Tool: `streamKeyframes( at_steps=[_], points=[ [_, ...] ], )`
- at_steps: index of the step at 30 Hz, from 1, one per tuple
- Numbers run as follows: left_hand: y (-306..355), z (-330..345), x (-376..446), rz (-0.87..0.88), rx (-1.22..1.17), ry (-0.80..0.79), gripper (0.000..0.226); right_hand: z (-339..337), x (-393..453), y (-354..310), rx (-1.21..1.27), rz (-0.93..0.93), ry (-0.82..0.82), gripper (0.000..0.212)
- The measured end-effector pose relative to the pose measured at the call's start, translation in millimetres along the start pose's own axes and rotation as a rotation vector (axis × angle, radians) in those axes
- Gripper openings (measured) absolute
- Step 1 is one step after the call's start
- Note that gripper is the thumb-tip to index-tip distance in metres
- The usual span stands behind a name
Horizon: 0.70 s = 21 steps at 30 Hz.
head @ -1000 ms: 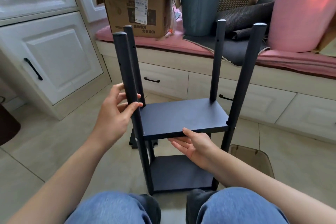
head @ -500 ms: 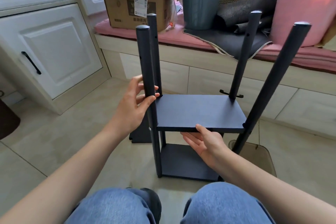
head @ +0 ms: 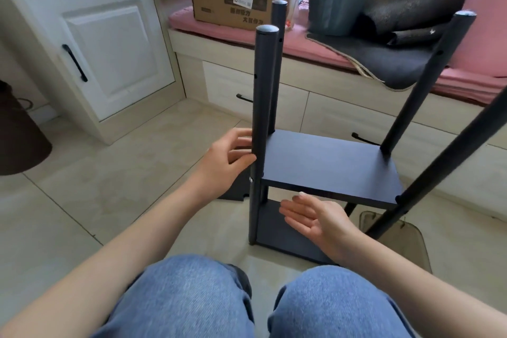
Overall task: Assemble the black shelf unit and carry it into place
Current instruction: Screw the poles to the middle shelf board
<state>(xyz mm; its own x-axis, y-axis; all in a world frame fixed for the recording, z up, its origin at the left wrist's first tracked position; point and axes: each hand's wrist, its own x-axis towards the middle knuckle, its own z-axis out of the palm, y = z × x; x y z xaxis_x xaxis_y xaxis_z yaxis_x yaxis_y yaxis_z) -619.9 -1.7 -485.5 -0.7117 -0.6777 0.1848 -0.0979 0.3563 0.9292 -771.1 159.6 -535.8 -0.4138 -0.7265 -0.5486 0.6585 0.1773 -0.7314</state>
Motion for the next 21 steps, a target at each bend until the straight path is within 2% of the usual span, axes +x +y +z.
streamKeyframes(
  at_steps=[5, 9, 14, 19, 21],
  points=[
    [-32, -20, -25, -0.142, -0.007, 0.016, 0.027, 29, 10, 23, -0.253, 0.031, -0.058, 0.019],
    [-67, -41, -44, -0.283, 0.026, 0.114, 0.02, 55, 31, 48, -0.428, 0.086, -0.069, 0.015],
    [-122, -67, -58, -0.45, 0.11, 0.199, 0.02, 107, 68, 79, -0.65, 0.169, -0.032, 0.02],
    [-173, -86, -45, -0.601, 0.091, 0.269, 0.02, 172, 122, 87, -0.98, 0.11, 0.013, 0.027],
    [-191, -92, -36, -0.646, 0.066, 0.289, 0.021, 187, 141, 90, -1.061, 0.087, 0.052, 0.022]
  ],
)
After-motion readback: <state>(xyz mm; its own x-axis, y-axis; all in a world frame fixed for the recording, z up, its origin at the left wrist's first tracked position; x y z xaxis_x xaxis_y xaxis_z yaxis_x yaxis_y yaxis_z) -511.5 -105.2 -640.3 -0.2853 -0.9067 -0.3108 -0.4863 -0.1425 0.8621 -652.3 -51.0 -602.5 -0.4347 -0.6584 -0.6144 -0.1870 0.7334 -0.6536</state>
